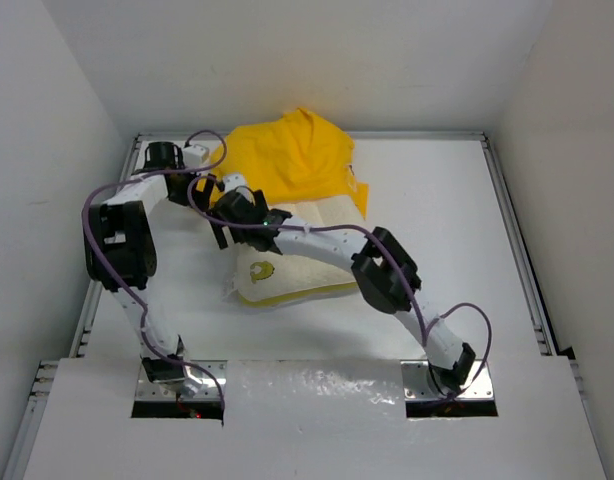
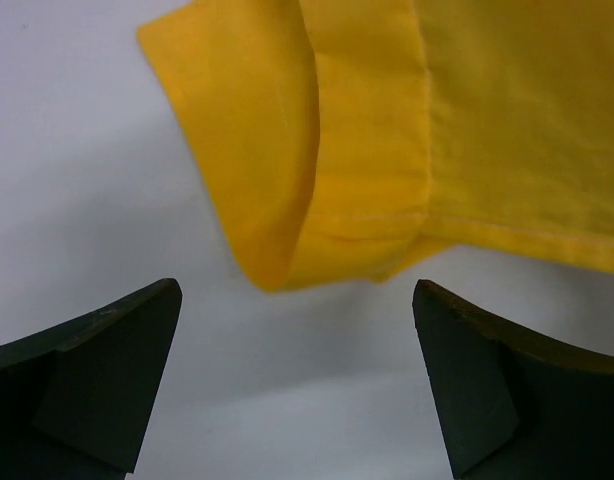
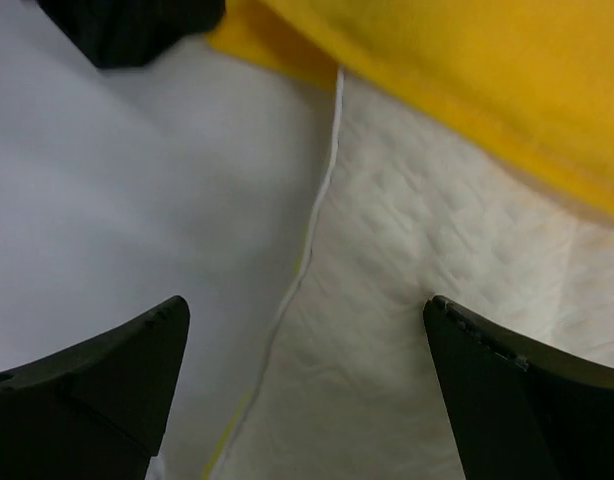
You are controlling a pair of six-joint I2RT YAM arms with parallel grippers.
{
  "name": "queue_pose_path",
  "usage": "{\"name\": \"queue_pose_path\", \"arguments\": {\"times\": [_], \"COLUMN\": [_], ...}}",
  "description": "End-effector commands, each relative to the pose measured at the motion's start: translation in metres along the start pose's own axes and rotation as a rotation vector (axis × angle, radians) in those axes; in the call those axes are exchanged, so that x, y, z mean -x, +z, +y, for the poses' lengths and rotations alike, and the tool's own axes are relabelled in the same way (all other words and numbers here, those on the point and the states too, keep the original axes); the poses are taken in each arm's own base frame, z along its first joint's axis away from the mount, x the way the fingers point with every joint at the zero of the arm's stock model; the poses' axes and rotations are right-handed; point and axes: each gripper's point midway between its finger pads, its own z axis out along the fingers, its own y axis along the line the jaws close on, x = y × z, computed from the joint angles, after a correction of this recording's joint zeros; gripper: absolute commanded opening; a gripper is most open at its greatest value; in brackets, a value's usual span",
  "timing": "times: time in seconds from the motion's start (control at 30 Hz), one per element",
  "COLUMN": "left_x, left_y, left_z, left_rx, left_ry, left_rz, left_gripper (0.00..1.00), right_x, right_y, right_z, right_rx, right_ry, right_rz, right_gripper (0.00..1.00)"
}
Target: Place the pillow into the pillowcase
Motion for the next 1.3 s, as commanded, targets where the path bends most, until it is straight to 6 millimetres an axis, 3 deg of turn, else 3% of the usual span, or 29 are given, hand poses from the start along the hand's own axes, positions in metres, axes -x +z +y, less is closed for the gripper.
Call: {"name": "queue_pose_path", "arguments": {"times": [0.0, 0.03, 0.13, 0.2, 0.27, 0.3, 0.33, 0.37, 0.4, 0.43, 0.5, 0.57, 0.63, 0.7, 0.73, 0.83, 0.93, 1.0, 1.13, 1.17, 1.2, 1.23, 1.27], "left_x": [0.018, 0.018, 0.011, 0.003, -0.009, 0.005, 0.007, 0.004, 0.01, 0.013, 0.014, 0.016, 0.014, 0.009, 0.0, -0.006, -0.008, -0.003, 0.01, 0.01, 0.022, 0.043, 0.043], "left_y": [0.022, 0.025, 0.035, 0.046, 0.058, 0.057, 0.059, 0.062, 0.061, 0.057, 0.048, 0.026, 0.011, -0.011, -0.023, -0.04, -0.058, -0.072, -0.1, -0.123, -0.141, -0.169, -0.169], "left_z": [0.013, 0.011, -0.001, -0.004, -0.007, -0.006, -0.009, -0.01, -0.011, -0.017, -0.026, -0.043, -0.052, -0.067, -0.076, -0.096, -0.107, -0.112, -0.129, -0.139, -0.15, -0.15, -0.148], "left_rx": [0.022, 0.01, -0.052, -0.081, -0.101, -0.125, -0.146, -0.158, -0.167, -0.205, -0.251, -0.322, -0.351, -0.397, -0.438, -0.547, -0.607, -0.643, -0.77, -0.848, -0.936, -0.932, -0.93], "left_ry": [-0.004, 0.005, 0.023, 0.006, -0.028, -0.039, -0.052, -0.069, -0.084, -0.102, -0.116, -0.12, -0.111, -0.094, -0.099, -0.054, -0.026, -0.009, 0.104, 0.103, 0.127, 0.143, 0.14], "left_rz": [-0.091, -0.1, -0.099, -0.061, -0.005, -0.039, -0.041, -0.031, -0.041, -0.042, -0.045, -0.057, -0.061, -0.056, -0.02, -0.002, 0.01, 0.008, -0.046, -0.031, -0.113, -0.218, -0.221], "left_gripper": [1.0, 1.0, 0.97, 0.86, 0.58, 0.45, 0.31, 0.0, 0.0, 0.0, 0.0, 0.0, 0.0, 0.0, 0.0, 0.0, 0.0, 0.0, 0.0, 0.0, 0.0, 0.0, 0.0], "right_x": [-0.002, -0.018, -0.029, -0.039, -0.051, -0.055, -0.057, -0.066, -0.068, -0.065, -0.054, -0.019, 0.061, 0.119, 0.171, 0.239, 0.257, 0.252, 0.225, 0.226, 0.207, 0.184, 0.185], "right_y": [0.004, 0.013, 0.026, 0.035, 0.04, 0.041, 0.043, 0.044, 0.045, 0.046, 0.051, 0.055, 0.033, 0.01, -0.012, -0.046, -0.053, -0.045, -0.015, -0.012, 0.009, 0.032, 0.03], "right_z": [-0.024, -0.025, -0.036, -0.049, -0.059, -0.063, -0.064, -0.068, -0.069, -0.068, -0.063, -0.054, -0.047, -0.052, -0.056, -0.07, -0.09, -0.096, -0.096, -0.097, -0.096, -0.111, -0.111], "right_rx": [-0.148, -0.173, -0.258, -0.345, -0.395, -0.417, -0.42, -0.429, -0.434, -0.428, -0.38, -0.284, -0.198, -0.178, -0.148, -0.165, -0.219, -0.236, -0.254, -0.269, -0.297, -0.362, -0.361], "right_ry": [0.025, 0.011, 0.0, -0.023, -0.048, -0.058, -0.059, -0.063, -0.058, -0.029, 0.022, 0.124, 0.262, 0.361, 0.443, 0.528, 0.538, 0.568, 0.547, 0.532, 0.502, 0.471, 0.472], "right_rz": [-0.014, 0.004, 0.003, 0.004, 0.013, 0.011, 0.006, 0.016, 0.012, 0.003, -0.011, -0.106, -0.344, -0.512, -0.645, -0.856, -0.926, -0.919, -0.868, -0.867, -0.83, -0.768, -0.77], "right_gripper": [0.99, 0.99, 0.99, 0.99, 0.96, 0.82, 0.69, 0.5, 0.12, 0.0, 0.0, 0.0, 0.0, 0.0, 0.0, 0.0, 0.0, 0.0, 0.0, 0.0, 0.0, 0.0, 0.0]}}
